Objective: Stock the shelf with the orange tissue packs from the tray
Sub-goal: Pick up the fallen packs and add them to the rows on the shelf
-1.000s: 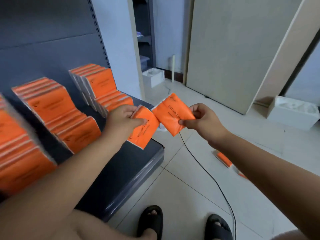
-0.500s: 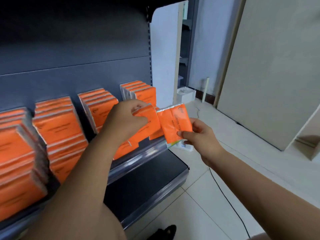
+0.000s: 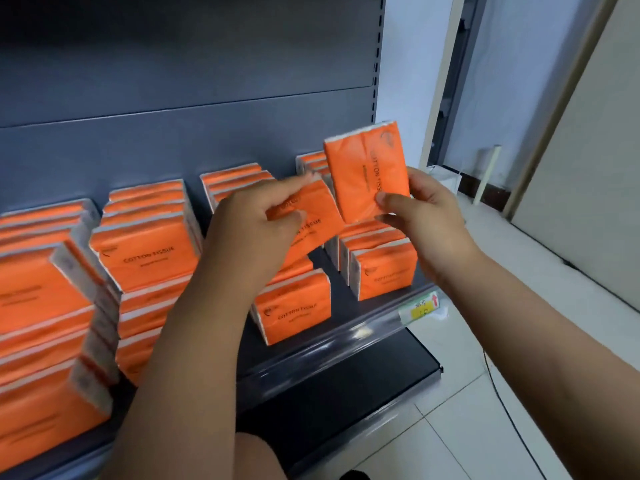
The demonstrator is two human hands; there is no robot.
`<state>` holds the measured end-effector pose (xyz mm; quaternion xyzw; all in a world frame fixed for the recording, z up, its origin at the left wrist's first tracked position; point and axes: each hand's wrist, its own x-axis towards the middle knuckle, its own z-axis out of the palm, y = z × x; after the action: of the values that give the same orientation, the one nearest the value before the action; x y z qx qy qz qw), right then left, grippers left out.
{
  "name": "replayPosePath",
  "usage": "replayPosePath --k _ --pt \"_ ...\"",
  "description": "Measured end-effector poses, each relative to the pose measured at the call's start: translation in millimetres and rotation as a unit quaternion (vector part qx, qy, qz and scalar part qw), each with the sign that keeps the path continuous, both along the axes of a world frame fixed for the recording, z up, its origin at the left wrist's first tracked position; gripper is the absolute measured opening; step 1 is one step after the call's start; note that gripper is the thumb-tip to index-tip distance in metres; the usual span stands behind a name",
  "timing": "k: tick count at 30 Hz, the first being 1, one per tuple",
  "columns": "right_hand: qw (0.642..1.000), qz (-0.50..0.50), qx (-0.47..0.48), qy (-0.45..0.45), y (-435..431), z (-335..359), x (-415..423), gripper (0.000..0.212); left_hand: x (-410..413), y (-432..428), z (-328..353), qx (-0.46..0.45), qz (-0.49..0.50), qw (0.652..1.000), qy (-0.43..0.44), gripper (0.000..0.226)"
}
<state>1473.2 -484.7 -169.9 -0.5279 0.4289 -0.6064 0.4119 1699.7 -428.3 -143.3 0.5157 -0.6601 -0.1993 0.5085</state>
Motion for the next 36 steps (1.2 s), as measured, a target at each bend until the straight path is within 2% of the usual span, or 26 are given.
replayPosePath --k 3,6,12,15,20,28,31,33,36 --pt "0.993 -0.027 -0.029 0.107 -24 1 -12 0.045 -1 -13 -2 0.010 0.008 1.000 0.000 0.050" --pt "0.983 -0.049 -0.039 0.173 -46 -2 -22 0.057 -3 -23 -7 0.009 0.028 1.000 0.000 0.046" --pt "0.944 -0.065 -0.058 0.319 -63 -17 -30 0.054 -10 -37 -13 0.025 0.052 0.998 -0.014 0.036" --pt "0.927 -0.087 -0.095 0.351 -68 -25 -28 0.056 -13 -41 -20 0.033 0.068 0.997 -0.012 0.026" --pt "0.892 -0.137 -0.163 0.398 -73 -33 -30 0.055 -22 -39 -26 0.033 0.074 0.997 -0.016 0.024" --pt "0.887 -0.138 -0.127 0.421 -74 -31 -24 0.058 -20 -39 -29 0.031 0.069 0.997 -0.017 0.030" --pt "0.884 -0.132 -0.102 0.436 -73 -30 -19 0.065 -13 -39 -30 0.030 0.059 0.998 0.017 0.040" --pt "0.884 -0.131 -0.089 0.439 -69 -28 -13 0.073 -7 -39 -30 0.018 0.068 0.997 0.027 0.040" --pt "0.862 -0.185 -0.135 0.452 -56 -23 -3 0.074 3 -40 -32 0.003 0.082 0.996 0.031 0.036"
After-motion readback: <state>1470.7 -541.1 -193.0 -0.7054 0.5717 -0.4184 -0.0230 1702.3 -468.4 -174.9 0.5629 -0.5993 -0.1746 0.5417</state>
